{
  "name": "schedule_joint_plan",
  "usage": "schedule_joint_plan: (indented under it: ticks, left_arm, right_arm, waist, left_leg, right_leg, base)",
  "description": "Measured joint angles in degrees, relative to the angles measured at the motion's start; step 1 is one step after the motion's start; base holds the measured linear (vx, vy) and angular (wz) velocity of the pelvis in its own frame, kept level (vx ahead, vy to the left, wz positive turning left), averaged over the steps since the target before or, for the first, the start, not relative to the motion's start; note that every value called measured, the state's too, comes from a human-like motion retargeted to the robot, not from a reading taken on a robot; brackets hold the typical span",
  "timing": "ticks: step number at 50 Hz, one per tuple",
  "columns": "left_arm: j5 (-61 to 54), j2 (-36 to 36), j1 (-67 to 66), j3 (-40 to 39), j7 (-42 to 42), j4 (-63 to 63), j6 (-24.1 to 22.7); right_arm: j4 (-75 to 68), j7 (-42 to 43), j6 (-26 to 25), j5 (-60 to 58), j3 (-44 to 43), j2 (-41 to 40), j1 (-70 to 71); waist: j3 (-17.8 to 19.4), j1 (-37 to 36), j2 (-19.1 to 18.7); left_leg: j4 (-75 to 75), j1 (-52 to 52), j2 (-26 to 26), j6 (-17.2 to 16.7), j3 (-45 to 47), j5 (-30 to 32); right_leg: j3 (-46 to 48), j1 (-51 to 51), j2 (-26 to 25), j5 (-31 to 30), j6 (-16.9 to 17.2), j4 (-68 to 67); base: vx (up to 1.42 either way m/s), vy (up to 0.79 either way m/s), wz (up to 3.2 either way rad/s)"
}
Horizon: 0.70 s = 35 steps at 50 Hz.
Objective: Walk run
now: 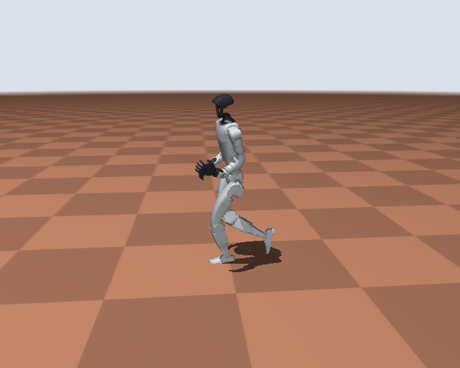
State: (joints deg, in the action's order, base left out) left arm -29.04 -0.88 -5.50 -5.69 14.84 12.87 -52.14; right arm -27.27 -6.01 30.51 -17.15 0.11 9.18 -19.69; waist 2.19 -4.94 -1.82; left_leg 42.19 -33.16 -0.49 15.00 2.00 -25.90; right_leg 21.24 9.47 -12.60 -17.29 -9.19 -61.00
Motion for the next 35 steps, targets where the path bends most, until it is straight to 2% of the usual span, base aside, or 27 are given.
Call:
schedule_joint_plan:
  ticks: [2,3,5,7,8,10,12,13,15,17,18,19,20,22,23,24,25,27,28,30,32,33,35]
  left_arm:
    - [-1.7,0.5,10.9,-1.7,0.5,-1.7,0.4]
    - [-3.9,0.3,14.7,0.1,1.5,-2.5,1.7]
    - [-8.3,0.8,17.2,5.7,3.4,-5.9,4.8]
    - [-10.5,2.9,17.0,8.1,4.6,-9.0,6.9]
    - [-11.1,4.1,16.3,8.3,4.8,-9.9,7.6]
    - [-11.1,6.3,13.5,7.8,4.7,-10.7,8.8]
    - [-9.8,7.5,8.1,6.1,4.4,-11.2,10.6]
    - [-8.9,7.5,5.8,5.7,4.3,-11.2,11.4]
    - [-7.4,7.0,0.7,4.9,5.5,-8.9,13.6]
    - [-7.6,5.3,-1.8,3.6,6.5,-4.4,14.2]
    - [-7.9,3.9,-2.2,2.8,6.7,-1.2,13.4]
    - [-7.4,1.9,-3.7,1.2,7.1,2.6,11.7]
    - [-6.5,-0.4,-5.9,-0.8,7.6,6.7,9.4]
    - [-8.2,-2.3,-11.9,-2.9,11.8,15.0,7.9]
    - [-10.6,-4.0,-14.1,-1.7,13.3,17.5,8.9]
    - [-12.9,-4.6,-16.2,-1.9,15.8,18.3,10.3]
    - [-15.2,-4.6,-18.4,-2.7,18.6,18.2,11.7]
    - [-13.9,-1.5,-22.9,-4.4,20.3,16.4,11.6]
    - [-12.5,-0.5,-24.5,-6.0,20.4,15.3,10.9]
    - [-11.7,0.1,-26.5,-8.6,18.8,13.4,10.2]
    - [-13.4,0.2,-26.7,-8.2,16.8,10.5,10.9]
    - [-14.4,0.4,-25.8,-7.8,16.2,8.8,11.3]
    - [-14.3,0.7,-22.7,-7.1,14.4,5.0,10.9]
  right_arm:
    - [-6.0,-5.7,0.1,2.2,1.4,1.1,-6.6]
    - [-7.4,-9.3,0.1,5.1,0.6,1.9,-10.0]
    - [-8.0,-11.8,0.1,8.6,-2.5,2.9,-18.1]
    - [-6.9,-11.0,1.4,11.1,-7.2,2.3,-22.9]
    - [-6.1,-11.0,2.7,13.0,-9.5,2.3,-24.4]
    - [-4.3,-11.3,4.8,16.2,-13.1,2.6,-26.8]
    - [-1.4,-11.2,4.5,16.8,-15.1,3.6,-27.4]
    - [0.3,-10.7,3.9,16.4,-15.5,3.8,-26.6]
    - [5.1,-7.6,2.1,13.2,-16.6,1.9,-22.5]
    - [9.7,-3.1,1.7,10.2,-17.0,-0.9,-16.3]
    - [11.8,-0.2,1.9,9.0,-16.7,-1.9,-12.6]
    - [13.1,3.1,2.6,8.4,-15.0,-2.3,-9.5]
    - [14.0,6.5,3.6,8.0,-12.8,-2.4,-6.7]
    - [11.4,9.7,6.2,12.1,-13.2,-3.4,1.1]
    - [11.3,7.7,6.3,16.7,-13.5,-3.6,4.5]
    - [12.4,5.7,5.6,20.5,-11.7,-3.2,7.3]
    - [14.0,3.7,4.5,23.8,-8.8,-2.5,9.9]
    - [18.7,1.4,3.5,26.5,-7.9,-0.5,11.4]
    - [21.0,1.3,3.4,26.7,-7.8,0.8,11.5]
    - [23.9,1.8,3.1,24.7,-7.0,2.8,10.8]
    - [25.7,2.8,-0.4,19.9,-7.0,2.8,7.4]
    - [26.4,2.6,-2.1,17.6,-7.1,2.1,5.5]
    - [26.8,1.8,-3.4,14.7,-5.6,1.1,2.4]
  waist:
    - [-2.6,6.7,-0.9]
    - [-3.8,9.0,-0.1]
    - [-6.0,12.9,1.9]
    - [-6.2,17.4,-0.3]
    - [-6.5,19.6,-2.0]
    - [-6.6,24.5,-6.0]
    - [-4.1,28.5,-8.2]
    - [-3.5,29.8,-8.0]
    - [-3.5,30.8,-5.4]
    - [-3.1,30.3,-2.3]
    - [-2.9,29.9,-1.0]
    - [-2.6,27.8,-0.8]
    - [-2.4,24.9,-1.0]
    - [-5.1,21.4,-5.3]
    - [-7.7,16.6,-5.2]
    - [-9.4,11.8,-4.3]
    - [-10.6,7.0,-2.9]
    - [-10.8,3.8,-1.0]
    - [-10.5,2.3,1.2]
    - [-9.5,-3.0,6.6]
    - [-5.2,-7.6,11.7]
    - [-3.2,-8.2,12.5]
    - [-0.6,-7.8,12.1]
  left_leg:
    - [1.0,5.8,-0.2,0.0,1.4,-6.6]
    - [-2.5,10.5,-2.1,0.0,1.7,-6.6]
    - [-12.5,20.8,-8.3,0.0,-0.6,-0.7]
    - [-20.7,29.7,-6.5,-6.2,-2.8,14.8]
    - [-24.8,33.6,-3.7,-10.0,-2.1,26.8]
    - [-30.0,39.8,-0.4,-19.8,-7.5,52.1]
    - [-20.2,42.1,4.1,-26.9,-3.5,55.9]
    - [-16.5,43.1,4.7,-27.2,-1.1,55.9]
    - [-10.8,45.4,-1.6,-26.9,-4.7,55.9]
    - [-5.2,45.4,-5.6,-25.8,-0.4,55.6]
    - [-0.9,43.7,-7.1,-22.8,2.2,54.7]
    - [5.5,40.9,-8.8,-19.6,5.0,52.1]
    - [13.0,37.7,-10.7,-16.2,7.8,48.7]
    - [35.6,21.2,-0.4,-11.3,6.7,35.1]
    - [38.3,13.2,0.2,-11.3,5.7,31.8]
    - [37.1,7.7,1.8,-8.9,8.5,29.4]
    - [34.0,3.4,3.7,-5.2,13.2,27.6]
    - [23.9,-3.9,4.0,-1.3,14.2,25.8]
    - [17.6,-6.0,4.2,-1.2,17.0,23.5]
    - [2.3,-8.4,3.7,-0.1,22.5,22.9]
    - [-15.3,-5.7,-3.8,-2.7,20.0,21.8]
    - [-23.5,-3.7,-7.3,-6.0,15.9,20.4]
    - [-34.9,1.1,-7.3,-11.1,16.2,17.4]
  right_leg:
    - [-0.3,15.5,2.7,12.1,-2.9,-9.7]
    - [0.3,21.2,7.5,16.6,-5.0,-11.1]
    - [-2.3,31.8,16.9,22.8,-5.2,-10.8]
    - [-3.5,38.2,18.4,22.7,-0.6,0.2]
    - [-3.6,40.4,18.4,21.5,2.5,7.6]
    - [-3.7,41.5,17.2,18.4,9.2,25.1]
    - [-5.7,37.4,14.1,19.7,16.4,39.5]
    - [-6.7,35.7,14.1,21.3,18.8,43.6]
    - [-4.7,30.5,17.8,24.7,22.1,49.0]
    - [-2.1,26.5,20.3,21.9,12.8,47.3]
    - [1.5,24.9,22.4,15.8,5.8,44.7]
    - [-6.4,24.2,18.0,19.0,2.4,38.7]
    - [-20.1,24.0,10.4,26.8,0.8,30.8]
    - [-11.2,21.0,8.9,31.0,-1.9,28.0]
    - [-12.7,18.5,5.5,33.4,-3.4,28.8]
    - [-15.9,14.6,3.4,33.5,-4.0,31.3]
    - [-19.9,10.2,1.9,32.6,-4.2,34.7]
    - [-18.3,1.4,1.6,22.2,-3.8,41.7]
    - [-15.0,-2.4,3.9,12.2,-2.5,45.3]
    - [-13.4,-10.0,8.4,-9.6,2.0,50.0]
    - [-8.8,-13.1,17.0,-12.7,8.8,36.0]
    - [-8.7,-14.1,18.4,-12.7,11.1,27.7]
    - [-13.2,-16.3,14.3,-12.7,11.9,19.1]
  base:
    - [2.83,-0.28,2.04]
    - [2.21,-0.27,2.40]
    - [1.98,-0.24,2.32]
    - [2.22,-0.56,2.03]
    - [2.46,-0.76,1.66]
    - [2.67,-0.87,1.18]
    - [2.70,-0.93,0.40]
    - [2.51,-0.87,0.04]
    - [2.67,-0.91,-0.30]
    - [2.51,-0.78,-0.52]
    - [2.40,-0.76,-1.17]
    - [2.40,-0.78,-2.10]
    - [2.79,-0.87,-1.70]
    - [2.97,-0.82,-0.67]
    - [2.65,-0.60,-1.53]
    - [2.67,-0.43,-2.59]
    - [2.62,-0.31,-2.05]
    - [2.43,-0.21,-0.61]
    - [2.53,-0.32,-0.42]
    - [2.42,-0.39,-1.17]
    - [2.68,-0.33,-0.79]
    - [2.75,-0.28,0.11]
    - [2.85,-0.31,0.57]
